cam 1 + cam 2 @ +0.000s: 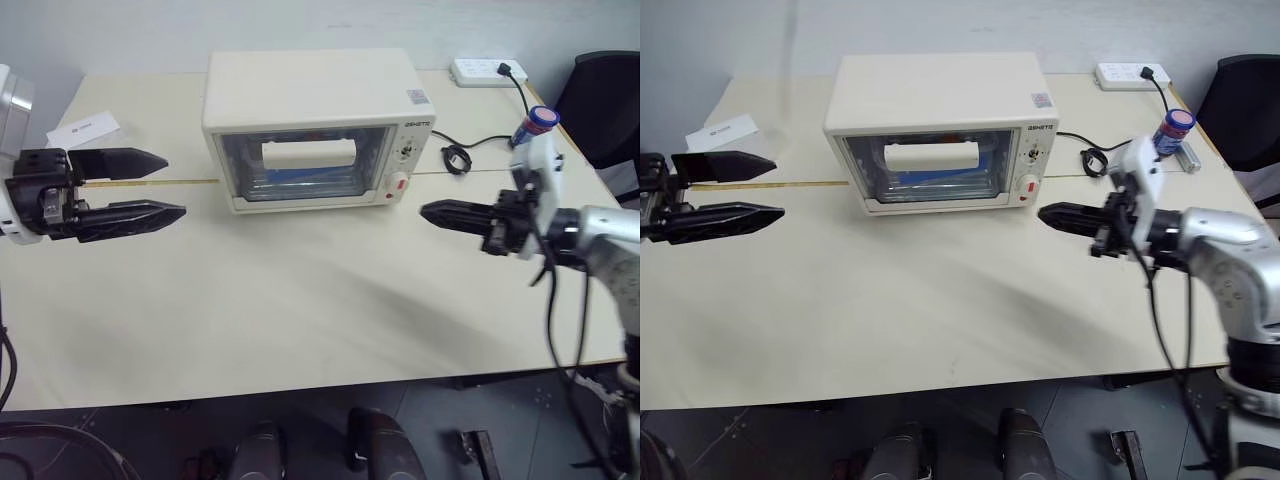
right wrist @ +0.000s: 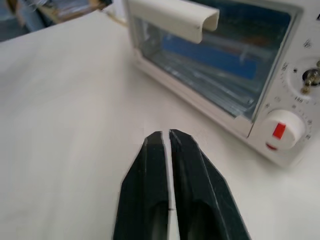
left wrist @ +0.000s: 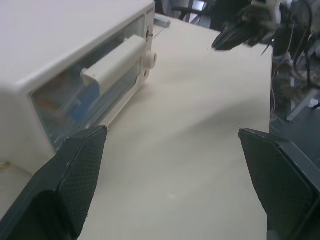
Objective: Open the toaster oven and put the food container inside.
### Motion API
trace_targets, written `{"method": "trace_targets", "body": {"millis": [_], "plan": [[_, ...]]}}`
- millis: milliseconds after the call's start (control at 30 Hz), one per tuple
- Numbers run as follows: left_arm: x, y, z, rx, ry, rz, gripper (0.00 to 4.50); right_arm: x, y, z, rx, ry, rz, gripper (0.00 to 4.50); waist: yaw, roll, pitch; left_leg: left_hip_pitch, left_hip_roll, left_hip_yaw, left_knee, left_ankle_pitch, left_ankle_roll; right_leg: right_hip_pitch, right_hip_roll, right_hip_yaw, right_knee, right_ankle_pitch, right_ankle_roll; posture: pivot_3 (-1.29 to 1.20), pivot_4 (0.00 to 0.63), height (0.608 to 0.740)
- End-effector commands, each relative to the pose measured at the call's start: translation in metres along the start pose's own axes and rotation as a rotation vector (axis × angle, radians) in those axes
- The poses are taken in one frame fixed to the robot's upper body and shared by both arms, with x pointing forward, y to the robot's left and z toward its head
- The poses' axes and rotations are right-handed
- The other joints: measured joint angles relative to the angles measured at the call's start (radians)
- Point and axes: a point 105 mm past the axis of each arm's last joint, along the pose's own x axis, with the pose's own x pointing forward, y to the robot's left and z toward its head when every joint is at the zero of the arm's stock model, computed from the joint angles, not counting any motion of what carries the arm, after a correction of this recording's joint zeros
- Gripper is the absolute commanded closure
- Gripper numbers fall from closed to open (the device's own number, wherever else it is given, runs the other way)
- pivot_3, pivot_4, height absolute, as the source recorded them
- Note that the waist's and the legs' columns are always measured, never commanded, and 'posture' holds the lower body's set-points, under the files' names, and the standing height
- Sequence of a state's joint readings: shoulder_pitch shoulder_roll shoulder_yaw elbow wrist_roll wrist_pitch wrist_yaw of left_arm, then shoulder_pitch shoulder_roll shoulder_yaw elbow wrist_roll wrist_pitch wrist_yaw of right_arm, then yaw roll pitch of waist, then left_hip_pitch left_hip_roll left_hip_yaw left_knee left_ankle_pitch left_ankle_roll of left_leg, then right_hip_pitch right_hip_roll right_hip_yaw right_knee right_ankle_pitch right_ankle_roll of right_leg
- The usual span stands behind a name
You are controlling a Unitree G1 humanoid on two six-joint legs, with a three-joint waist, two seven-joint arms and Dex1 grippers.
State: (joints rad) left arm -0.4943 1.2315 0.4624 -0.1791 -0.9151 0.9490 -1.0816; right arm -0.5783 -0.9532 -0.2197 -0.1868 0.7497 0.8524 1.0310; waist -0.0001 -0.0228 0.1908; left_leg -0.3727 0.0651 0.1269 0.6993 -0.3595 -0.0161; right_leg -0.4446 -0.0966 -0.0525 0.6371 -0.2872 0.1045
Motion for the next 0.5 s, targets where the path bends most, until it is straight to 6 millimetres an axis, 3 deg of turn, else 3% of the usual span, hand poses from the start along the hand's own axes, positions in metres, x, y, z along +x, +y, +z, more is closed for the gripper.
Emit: {"method": "trace_targets", "body": {"millis": [33,200,333,500], "plan": [[-0.009,0.0,0.004,0.082,0.033,0.023,0.0,-0.019,-0.003,0.026,-0.045,-0.05,0.002,3.04,-0.002,0.0,0.0,0.0,0.0,0.0,0.0,0.0,0.0,0.0,0.0,0.0,0.0,0.0,0.0,0.0,0.15,0.74],[-0.014,0.0,0.004,0.091,0.034,0.023,0.0,-0.037,-0.006,0.037,-0.033,-0.063,0.015,1.31,-0.005,0.0,0.0,0.001,0.001,0.003,-0.002,0.0,0.0,-0.001,0.001,0.001,0.0,0.0,0.0,0.0,0.15,0.74],[-0.017,0.001,0.004,0.098,0.035,0.027,0.0,-0.038,-0.008,0.037,-0.039,-0.066,0.013,0.02,-0.005,0.0,0.0,0.001,0.001,0.003,-0.002,0.0,0.0,-0.001,0.001,0.001,0.0,0.0,0.0,0.0,0.15,0.74],[-0.016,0.002,0.005,0.113,0.033,0.033,0.0,-0.031,-0.011,0.034,-0.071,-0.075,0.013,0.02,-0.004,0.0,0.0,0.001,0.001,0.003,-0.002,0.0,0.0,-0.001,0.001,0.001,0.0,0.0,0.0,0.0,0.15,0.74]]}}
